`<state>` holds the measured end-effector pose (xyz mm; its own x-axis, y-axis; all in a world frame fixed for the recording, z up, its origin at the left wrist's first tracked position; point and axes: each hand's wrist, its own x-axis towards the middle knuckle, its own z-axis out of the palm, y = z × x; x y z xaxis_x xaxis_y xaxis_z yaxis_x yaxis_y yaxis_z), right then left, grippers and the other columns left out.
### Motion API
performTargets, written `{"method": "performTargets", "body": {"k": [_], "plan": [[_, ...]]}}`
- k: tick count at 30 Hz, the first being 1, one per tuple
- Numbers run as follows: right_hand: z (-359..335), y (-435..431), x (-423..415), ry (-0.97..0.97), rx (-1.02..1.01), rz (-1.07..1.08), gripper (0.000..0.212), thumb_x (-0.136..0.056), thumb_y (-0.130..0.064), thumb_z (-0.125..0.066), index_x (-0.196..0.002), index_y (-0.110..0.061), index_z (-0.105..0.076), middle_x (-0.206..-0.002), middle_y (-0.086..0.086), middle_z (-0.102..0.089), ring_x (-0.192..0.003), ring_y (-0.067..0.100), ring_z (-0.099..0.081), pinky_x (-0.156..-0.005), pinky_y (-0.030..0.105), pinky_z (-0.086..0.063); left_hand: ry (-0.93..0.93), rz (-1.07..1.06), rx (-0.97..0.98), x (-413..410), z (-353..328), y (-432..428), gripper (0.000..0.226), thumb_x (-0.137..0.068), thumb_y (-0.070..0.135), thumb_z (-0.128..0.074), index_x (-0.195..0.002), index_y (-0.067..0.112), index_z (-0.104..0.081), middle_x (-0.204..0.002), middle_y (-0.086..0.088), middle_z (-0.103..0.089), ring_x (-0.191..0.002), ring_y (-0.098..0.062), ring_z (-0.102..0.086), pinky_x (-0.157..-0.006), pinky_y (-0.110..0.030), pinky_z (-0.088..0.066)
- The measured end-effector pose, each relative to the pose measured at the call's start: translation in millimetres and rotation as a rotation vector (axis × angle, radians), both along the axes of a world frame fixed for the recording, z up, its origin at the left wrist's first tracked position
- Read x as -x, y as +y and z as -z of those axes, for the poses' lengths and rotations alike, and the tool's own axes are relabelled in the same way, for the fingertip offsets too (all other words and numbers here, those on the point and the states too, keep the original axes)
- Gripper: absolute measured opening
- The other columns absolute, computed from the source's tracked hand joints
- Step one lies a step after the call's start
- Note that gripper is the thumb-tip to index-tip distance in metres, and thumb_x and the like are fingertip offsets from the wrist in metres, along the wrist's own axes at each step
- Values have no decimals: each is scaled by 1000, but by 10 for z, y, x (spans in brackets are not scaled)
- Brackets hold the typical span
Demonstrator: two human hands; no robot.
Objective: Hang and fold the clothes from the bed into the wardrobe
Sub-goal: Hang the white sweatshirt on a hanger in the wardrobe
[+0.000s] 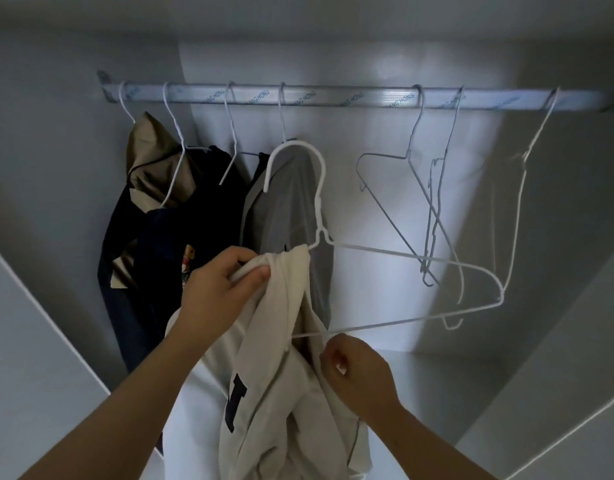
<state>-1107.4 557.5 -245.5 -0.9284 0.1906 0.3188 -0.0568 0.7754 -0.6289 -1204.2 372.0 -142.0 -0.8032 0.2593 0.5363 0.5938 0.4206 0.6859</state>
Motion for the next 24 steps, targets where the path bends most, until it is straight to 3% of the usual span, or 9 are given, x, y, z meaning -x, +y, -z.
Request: {"method": "performTargets", "body": {"k": [3, 6, 9, 11, 14, 17, 19, 21, 24], "plan": [[28, -159, 152, -211, 120, -30, 18, -86, -43, -56, -93, -29, -46, -89, -15, -55, -80, 4, -54, -70, 7, -40, 26, -18, 4, -14, -41, -99, 29, -83, 21, -66, -75, 45, -54, -78, 29, -60, -72, 7, -56, -62, -16, -42], [106, -233, 185, -415, 83, -76, 26, -93, -36, -46, -118, -30, -49, -113, -7, -61, -102, 15, -59, -88, 24, -45, 38, 14, -53, -26, -76, -238, 28, -82, 16, -67, -77, 42, -57, -77, 24, -62, -69, 4, -57, -60, -9, -45], [190, -208, 166, -583, 89, -116, 37, -97, -27, -38, -134, -21, -46, -129, 2, -56, -115, 20, -54, -94, 26, -40, 45, 5, -85, 6, -130, -424, 29, -82, 12, -67, -76, 40, -58, -77, 24, -63, -69, 7, -57, -61, -2, -42], [179, -147, 167, -603, 249, -58, 31, -100, -27, -35, -125, -18, -51, -124, 4, -58, -108, 18, -55, -88, 24, -40, 67, -7, -54, 33, -170, -569, 35, -83, 8, -66, -75, 42, -60, -77, 28, -62, -69, 10, -56, -61, -1, -40], [98, 0, 173, -511, 619, 2, 20, -100, -25, -39, -88, -19, -55, -86, 0, -59, -79, 13, -54, -73, 22, -42, 103, -4, 59, 48, -228, -784, 52, -84, 8, -64, -76, 59, -59, -78, 34, -61, -69, 12, -56, -61, 0, -39], [-29, 166, 207, -398, 858, 28, 25, -98, -18, -42, -78, -15, -57, -68, -1, -59, -64, 10, -54, -59, 18, -42, 115, 8, 182, 12, -260, -908, 45, -84, 28, -62, -82, 72, -53, -80, 35, -60, -72, 5, -58, -60, -3, -39], [-93, 263, 255, -385, 813, -22, 20, -98, -16, -43, -83, -12, -57, -75, 4, -57, -67, 13, -54, -59, 20, -42, 101, -23, 219, 12, -255, -980, 26, -79, 37, -53, -88, 58, -66, -77, 35, -61, -76, -5, -58, -60, -6, -39], [-139, 324, 298, -373, 729, -107, 15, -99, -18, -43, -93, -13, -57, -85, 6, -60, -78, 16, -56, -64, 23, -44, 109, -56, 256, 34, -228, -1096, 34, -78, 40, -50, -91, 21, -75, -62, 22, -64, -74, -12, -57, -58, -14, -41], [-242, 385, 336, -370, 810, -151, 21, -97, -22, -47, -82, -17, -60, -74, -4, -62, -71, 9, -58, -62, 18, -45, 145, -64, 357, 60, -219, -1288, 49, -72, 55, -42, -69, 13, -68, -49, 5, -56, -63, -16, -53, -54, -26, -38]]}}
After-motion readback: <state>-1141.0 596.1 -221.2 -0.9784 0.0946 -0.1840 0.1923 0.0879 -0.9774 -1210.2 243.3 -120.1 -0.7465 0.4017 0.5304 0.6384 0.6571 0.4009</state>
